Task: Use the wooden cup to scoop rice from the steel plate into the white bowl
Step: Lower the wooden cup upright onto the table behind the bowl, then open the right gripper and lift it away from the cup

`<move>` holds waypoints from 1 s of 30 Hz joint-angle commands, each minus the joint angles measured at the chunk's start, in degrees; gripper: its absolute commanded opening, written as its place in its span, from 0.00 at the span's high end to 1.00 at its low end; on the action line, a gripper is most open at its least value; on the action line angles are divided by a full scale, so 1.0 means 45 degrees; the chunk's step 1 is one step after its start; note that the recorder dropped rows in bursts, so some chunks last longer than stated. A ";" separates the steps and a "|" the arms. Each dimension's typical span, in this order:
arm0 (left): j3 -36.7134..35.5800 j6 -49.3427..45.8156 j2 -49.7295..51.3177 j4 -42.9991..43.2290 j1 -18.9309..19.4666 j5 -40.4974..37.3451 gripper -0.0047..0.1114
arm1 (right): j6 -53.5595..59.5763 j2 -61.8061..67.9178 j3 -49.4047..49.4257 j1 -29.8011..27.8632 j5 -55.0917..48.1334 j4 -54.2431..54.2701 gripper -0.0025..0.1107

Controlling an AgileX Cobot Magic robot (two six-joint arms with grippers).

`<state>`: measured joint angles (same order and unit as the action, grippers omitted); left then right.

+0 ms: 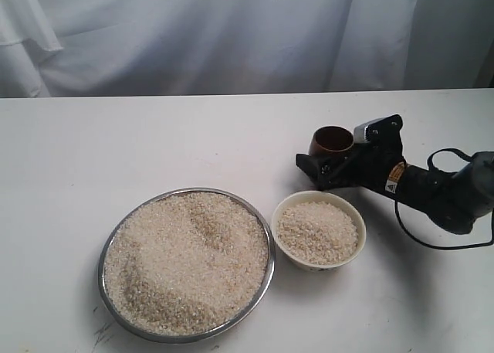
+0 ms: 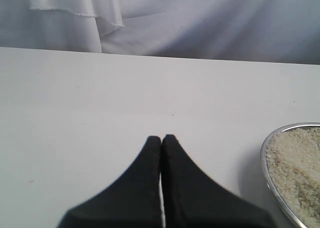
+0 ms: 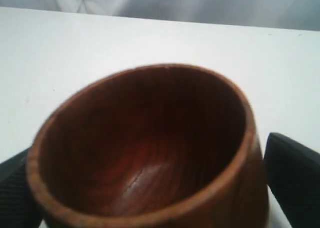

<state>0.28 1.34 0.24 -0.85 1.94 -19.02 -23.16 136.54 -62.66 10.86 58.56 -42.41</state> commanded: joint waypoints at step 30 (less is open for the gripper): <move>-0.0062 0.0002 -0.0053 0.0014 -0.0034 0.0168 0.96 | -1.5888 -0.9306 0.0033 -0.0847 -0.1730 -1.2786 0.63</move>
<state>0.28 1.34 0.24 -0.85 1.94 -19.02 -89.20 94.80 -62.45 5.38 50.34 -98.81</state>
